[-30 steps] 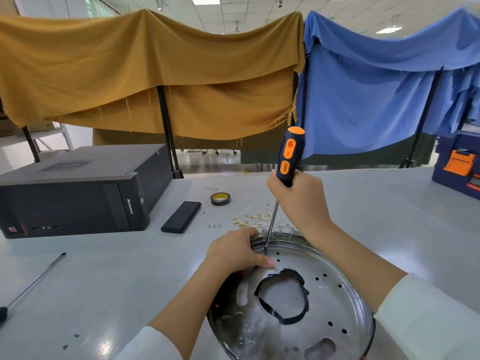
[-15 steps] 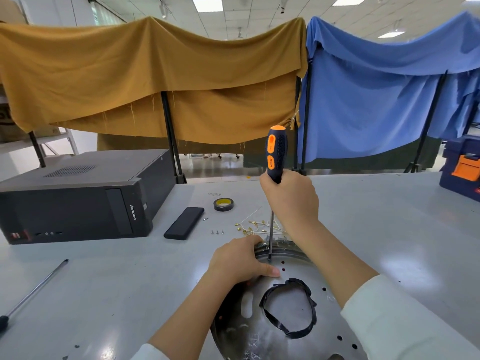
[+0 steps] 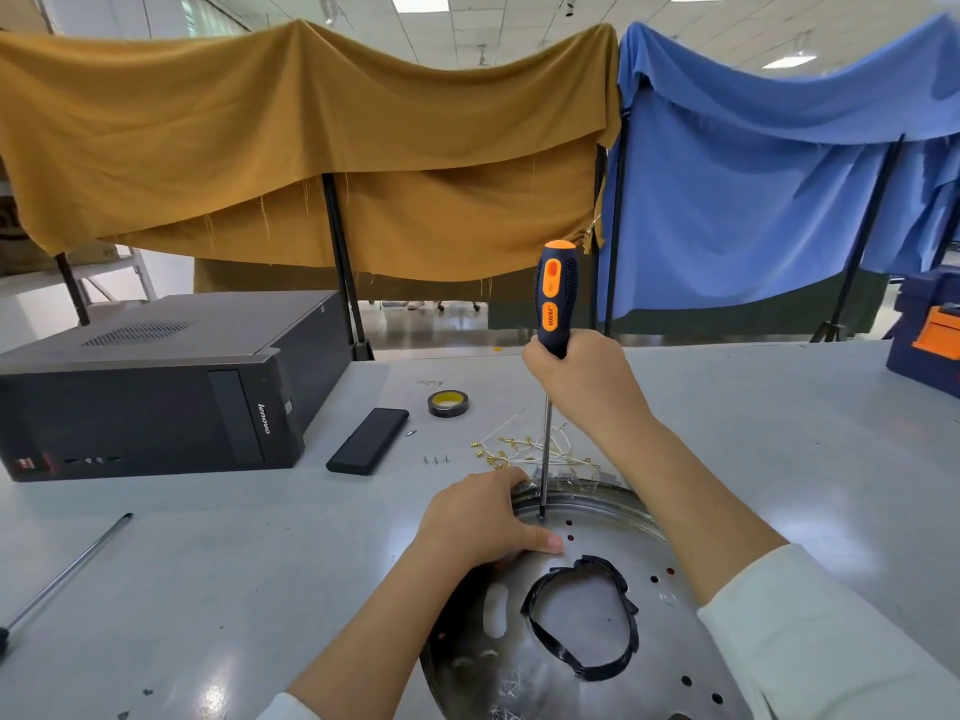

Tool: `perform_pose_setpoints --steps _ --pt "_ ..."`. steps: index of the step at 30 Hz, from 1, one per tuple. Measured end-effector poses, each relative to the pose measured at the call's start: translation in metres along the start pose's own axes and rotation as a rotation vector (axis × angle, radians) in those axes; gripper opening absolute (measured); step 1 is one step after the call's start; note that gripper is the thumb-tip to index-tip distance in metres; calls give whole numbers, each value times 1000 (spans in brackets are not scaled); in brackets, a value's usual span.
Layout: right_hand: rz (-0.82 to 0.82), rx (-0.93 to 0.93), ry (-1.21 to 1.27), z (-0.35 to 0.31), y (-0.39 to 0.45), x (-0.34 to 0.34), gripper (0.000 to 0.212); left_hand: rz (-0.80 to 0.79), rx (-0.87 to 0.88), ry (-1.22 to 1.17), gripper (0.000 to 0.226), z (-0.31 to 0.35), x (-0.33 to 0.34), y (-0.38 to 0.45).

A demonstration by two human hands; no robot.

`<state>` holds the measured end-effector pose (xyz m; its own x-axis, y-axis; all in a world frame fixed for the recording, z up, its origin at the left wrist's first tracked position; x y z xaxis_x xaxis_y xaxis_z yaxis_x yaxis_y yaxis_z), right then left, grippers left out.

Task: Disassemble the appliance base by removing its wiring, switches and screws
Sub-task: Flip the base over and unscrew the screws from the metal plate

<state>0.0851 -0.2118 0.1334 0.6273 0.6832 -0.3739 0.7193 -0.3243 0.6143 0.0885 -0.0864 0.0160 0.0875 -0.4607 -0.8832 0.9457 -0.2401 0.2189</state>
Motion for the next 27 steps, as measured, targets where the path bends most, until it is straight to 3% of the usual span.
perform_pose_setpoints --steps 4,9,14,18,22,27 --pt "238 -101 -173 -10 -18 7 41 3 -7 -13 79 -1 0 -2" --pt "247 -112 -222 -14 -20 13 39 -1 5 -17 74 0 -2 -3" --pt "112 48 -86 3 -9 2 46 1 5 -1 77 1 -2 -2" --pt "-129 47 -5 4 -9 -6 61 -5 8 -1 79 1 -2 -2" --pt "-327 -7 11 6 -11 -10 35 -3 10 8 75 2 -3 -2" --pt "-279 -39 17 3 -14 -17 25 -3 11 0 70 2 -3 -2"
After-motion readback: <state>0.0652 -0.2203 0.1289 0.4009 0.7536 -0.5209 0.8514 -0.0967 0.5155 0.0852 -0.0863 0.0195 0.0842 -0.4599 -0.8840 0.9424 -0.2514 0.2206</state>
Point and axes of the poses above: each hand's wrist, its own y-axis towards the middle knuckle, its own x-axis out of the palm, z = x × y, the point moved 4 cm from there along y, towards the middle knuckle, and after that the axes turned 12 degrees about z, right-handed, at the moved point
